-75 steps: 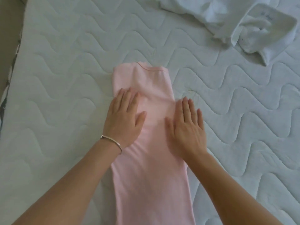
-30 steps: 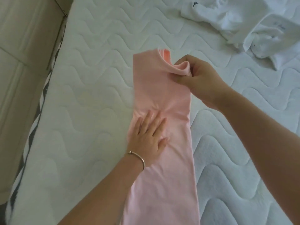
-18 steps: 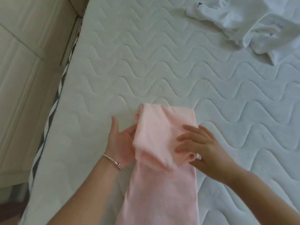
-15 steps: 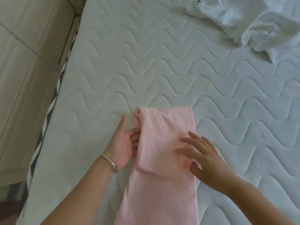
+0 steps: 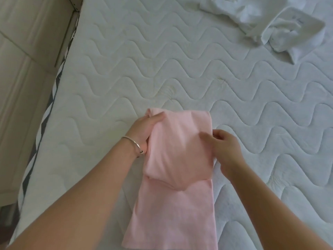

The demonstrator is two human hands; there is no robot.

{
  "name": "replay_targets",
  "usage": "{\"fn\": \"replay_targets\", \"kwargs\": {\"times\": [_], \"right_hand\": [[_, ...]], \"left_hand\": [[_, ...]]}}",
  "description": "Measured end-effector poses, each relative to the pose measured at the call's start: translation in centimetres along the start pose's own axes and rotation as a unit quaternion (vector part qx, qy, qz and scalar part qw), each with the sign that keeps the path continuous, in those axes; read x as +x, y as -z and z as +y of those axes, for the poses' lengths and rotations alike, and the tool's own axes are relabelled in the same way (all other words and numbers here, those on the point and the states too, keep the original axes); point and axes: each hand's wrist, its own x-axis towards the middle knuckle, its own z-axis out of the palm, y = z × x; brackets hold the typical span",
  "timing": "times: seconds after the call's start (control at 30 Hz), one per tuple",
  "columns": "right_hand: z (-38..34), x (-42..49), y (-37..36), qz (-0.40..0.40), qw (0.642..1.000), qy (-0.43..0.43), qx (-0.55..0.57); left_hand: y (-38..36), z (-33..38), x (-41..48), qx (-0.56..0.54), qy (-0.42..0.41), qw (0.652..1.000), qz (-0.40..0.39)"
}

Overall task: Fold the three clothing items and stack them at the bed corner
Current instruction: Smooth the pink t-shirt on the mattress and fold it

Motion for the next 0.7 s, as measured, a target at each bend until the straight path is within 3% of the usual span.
{"fn": "replay_targets", "kwargs": {"times": [0.07, 0.17, 0.37, 0.47, 0.6, 0.7], "right_hand": [[-0.2, 0.1, 0.1, 0.032, 0.998, 0.045, -0.038], [-0.3, 0.1, 0.0, 0.048, 0.997, 0.068, -0.003], [-1.0, 1.2, -1.0, -0.086, 0.987, -0.057, 0.126], [-1.2, 2.0, -1.4, -0.139, 0.976, -0.077, 0.152], [-0.8, 2.5, -1.7, -0.132, 0.979, -0.051, 0.145], [-0.4, 2.6, -1.7, -0.136, 0.983, -0.009, 0.126]], "left_hand": [[0.6, 0.1, 0.2, -0.018, 0.023, 0.999, -0.03], [1.2, 0.3, 0.8, -0.016, 0.013, 0.999, -0.026], [0.7, 1.1, 1.9, -0.023, 0.04, 0.999, 0.006], [0.6, 1.9, 2.3, 0.015, 0.031, 0.999, -0.003], [1.1, 1.8, 1.8, 0.09, -0.027, 0.996, -0.004], [1.4, 0.5, 1.7, 0.128, -0.119, 0.982, 0.074]]}}
